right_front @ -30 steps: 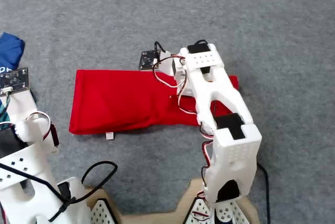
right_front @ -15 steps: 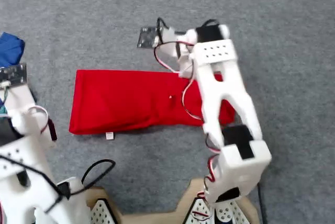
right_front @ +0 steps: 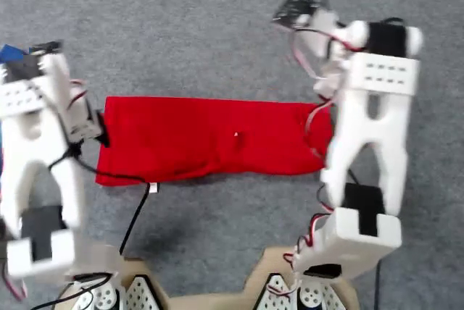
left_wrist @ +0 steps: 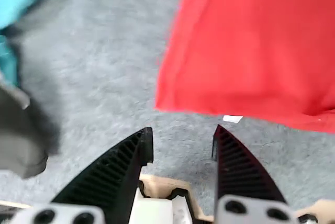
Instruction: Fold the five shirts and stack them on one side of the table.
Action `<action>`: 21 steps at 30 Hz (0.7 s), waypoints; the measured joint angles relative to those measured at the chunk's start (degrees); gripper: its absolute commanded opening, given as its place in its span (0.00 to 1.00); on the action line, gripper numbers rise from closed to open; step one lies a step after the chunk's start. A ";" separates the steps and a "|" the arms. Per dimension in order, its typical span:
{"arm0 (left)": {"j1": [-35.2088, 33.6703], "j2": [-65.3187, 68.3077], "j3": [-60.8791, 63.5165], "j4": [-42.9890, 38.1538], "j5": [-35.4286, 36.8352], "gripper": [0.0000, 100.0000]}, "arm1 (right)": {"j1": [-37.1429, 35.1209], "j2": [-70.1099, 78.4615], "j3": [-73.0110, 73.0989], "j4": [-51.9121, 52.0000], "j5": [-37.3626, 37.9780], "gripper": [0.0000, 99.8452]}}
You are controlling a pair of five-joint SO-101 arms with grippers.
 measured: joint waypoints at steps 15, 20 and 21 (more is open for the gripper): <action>1.14 38.86 -31.12 0.00 -5.01 0.20 | 11.52 0.00 0.00 0.26 7.74 0.01; 1.14 47.91 -36.04 0.00 -5.01 0.20 | 11.52 0.00 0.00 0.26 7.82 0.01; 1.05 48.79 -36.57 0.00 -5.10 0.20 | 11.52 0.00 0.00 0.26 7.82 0.01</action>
